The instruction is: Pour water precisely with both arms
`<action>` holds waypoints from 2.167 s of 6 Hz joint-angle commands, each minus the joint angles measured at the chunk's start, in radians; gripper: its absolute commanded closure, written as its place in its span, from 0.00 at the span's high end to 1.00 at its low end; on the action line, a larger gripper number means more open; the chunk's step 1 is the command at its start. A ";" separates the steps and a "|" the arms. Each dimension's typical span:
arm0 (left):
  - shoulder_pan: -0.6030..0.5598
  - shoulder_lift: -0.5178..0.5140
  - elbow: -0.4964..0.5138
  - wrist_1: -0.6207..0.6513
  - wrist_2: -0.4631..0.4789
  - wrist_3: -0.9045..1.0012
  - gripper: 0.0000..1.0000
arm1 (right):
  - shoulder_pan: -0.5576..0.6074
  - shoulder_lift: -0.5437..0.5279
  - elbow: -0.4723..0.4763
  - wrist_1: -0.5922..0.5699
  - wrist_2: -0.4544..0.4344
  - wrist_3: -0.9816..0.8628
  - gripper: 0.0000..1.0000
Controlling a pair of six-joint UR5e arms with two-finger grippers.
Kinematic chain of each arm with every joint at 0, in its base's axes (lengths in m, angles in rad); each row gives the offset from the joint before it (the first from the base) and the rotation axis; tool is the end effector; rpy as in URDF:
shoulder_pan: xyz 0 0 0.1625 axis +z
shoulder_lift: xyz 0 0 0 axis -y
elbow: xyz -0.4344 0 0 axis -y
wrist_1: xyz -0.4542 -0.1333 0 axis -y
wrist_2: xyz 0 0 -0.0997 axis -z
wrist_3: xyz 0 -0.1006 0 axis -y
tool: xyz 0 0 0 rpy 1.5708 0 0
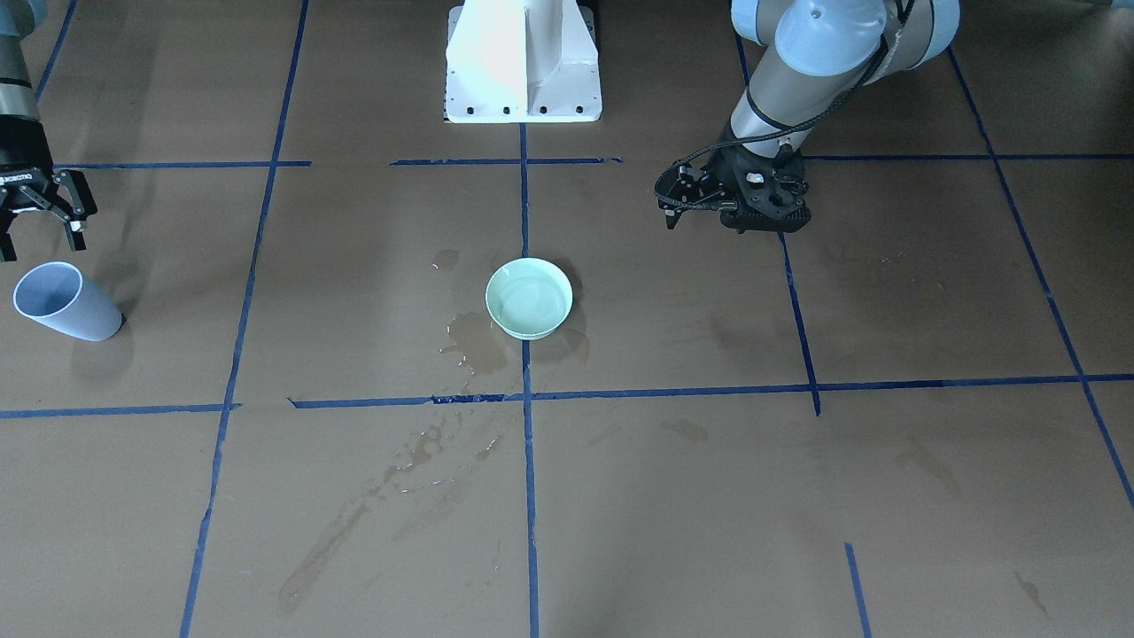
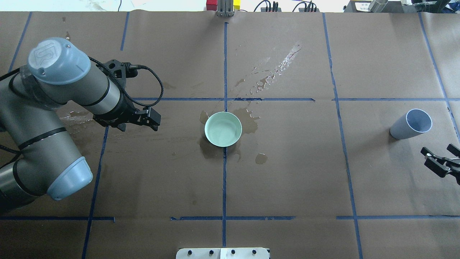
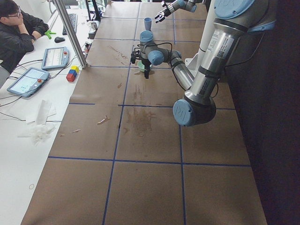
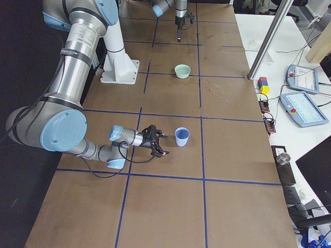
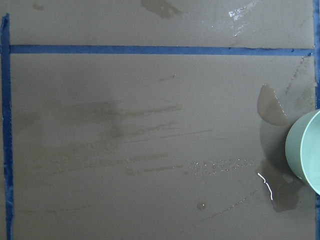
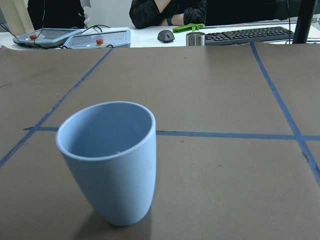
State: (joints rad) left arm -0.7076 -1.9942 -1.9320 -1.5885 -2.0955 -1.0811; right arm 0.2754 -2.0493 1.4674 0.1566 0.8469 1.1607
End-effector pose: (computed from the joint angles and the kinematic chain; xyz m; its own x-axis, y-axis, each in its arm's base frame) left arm 0.4262 -0.4737 0.2265 0.6020 0.0208 -0.7982 0.0065 0.9995 0.0309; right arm -0.2240 -0.2710 0.7380 0.6768 -0.1192 0.7264 -0.5610 0.5555 0.6138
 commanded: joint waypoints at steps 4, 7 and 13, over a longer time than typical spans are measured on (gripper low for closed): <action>0.000 -0.001 -0.001 -0.007 0.000 -0.003 1.00 | 0.244 -0.019 -0.315 0.451 0.473 -0.168 1.00; 0.002 -0.003 -0.001 -0.007 0.000 -0.008 1.00 | 0.970 0.156 -0.305 0.191 1.199 -0.422 1.00; 0.003 -0.008 0.004 -0.007 0.011 -0.008 1.00 | 1.289 0.313 -0.045 -0.944 1.560 -1.045 1.00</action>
State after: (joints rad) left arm -0.7050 -2.0010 -1.9293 -1.5955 -2.0922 -1.0884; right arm 1.5400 -1.7402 1.3296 -0.5198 2.4031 0.2961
